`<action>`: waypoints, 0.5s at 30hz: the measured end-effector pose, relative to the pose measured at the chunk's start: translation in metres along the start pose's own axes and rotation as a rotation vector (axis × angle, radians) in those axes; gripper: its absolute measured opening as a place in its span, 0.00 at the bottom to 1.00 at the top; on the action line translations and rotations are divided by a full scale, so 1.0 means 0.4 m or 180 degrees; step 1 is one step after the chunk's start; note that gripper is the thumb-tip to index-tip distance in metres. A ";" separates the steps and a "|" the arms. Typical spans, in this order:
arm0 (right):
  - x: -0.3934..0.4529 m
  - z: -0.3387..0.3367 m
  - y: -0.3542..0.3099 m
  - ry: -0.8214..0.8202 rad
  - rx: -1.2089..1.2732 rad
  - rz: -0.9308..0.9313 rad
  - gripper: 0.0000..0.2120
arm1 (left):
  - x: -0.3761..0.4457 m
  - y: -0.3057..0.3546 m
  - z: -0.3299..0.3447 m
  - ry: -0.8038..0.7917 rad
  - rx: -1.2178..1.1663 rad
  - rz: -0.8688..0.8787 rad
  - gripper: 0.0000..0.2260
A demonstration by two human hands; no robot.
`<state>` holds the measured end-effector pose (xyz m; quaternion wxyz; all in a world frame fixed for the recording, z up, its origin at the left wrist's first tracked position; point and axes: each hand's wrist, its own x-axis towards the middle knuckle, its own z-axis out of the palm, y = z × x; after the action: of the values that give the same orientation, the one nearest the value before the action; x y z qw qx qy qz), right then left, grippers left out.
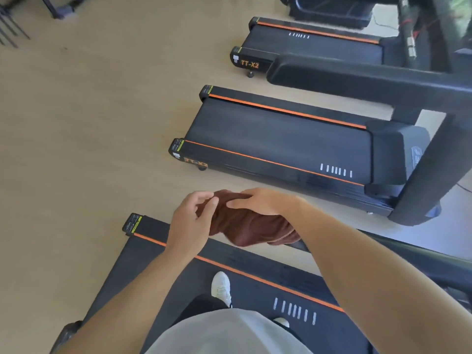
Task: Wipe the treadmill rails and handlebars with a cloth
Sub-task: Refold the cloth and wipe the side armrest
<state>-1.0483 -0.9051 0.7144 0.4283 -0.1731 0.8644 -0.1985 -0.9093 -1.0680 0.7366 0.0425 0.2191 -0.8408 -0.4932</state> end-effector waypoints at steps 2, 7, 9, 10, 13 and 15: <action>-0.056 -0.019 0.076 -0.0014 0.0127 0.0169 0.36 | -0.012 0.052 0.043 -0.0145 -0.0052 0.0380 0.07; -0.223 -0.048 0.276 0.0159 0.0228 0.0365 0.31 | -0.043 0.115 0.132 -0.0617 0.0403 0.0804 0.09; -0.300 -0.051 0.356 0.0378 0.0046 0.0449 0.33 | -0.069 0.130 0.177 -0.0816 0.0338 0.0845 0.09; -0.337 -0.047 0.395 0.0521 -0.0089 0.0522 0.36 | -0.085 0.139 0.200 -0.0863 0.0273 0.0870 0.09; -0.432 -0.020 0.501 0.1063 -0.0451 0.0624 0.43 | -0.132 0.160 0.265 -0.0917 0.0206 0.0967 0.10; -0.486 0.001 0.560 0.1402 -0.0640 0.0548 0.42 | -0.160 0.160 0.297 -0.0934 0.0194 0.1010 0.09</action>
<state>-0.9655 -0.6209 0.7347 0.2257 -0.0933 0.9638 -0.1073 -0.9068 -0.9188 0.7397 -0.0100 0.0111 -0.8765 -0.4812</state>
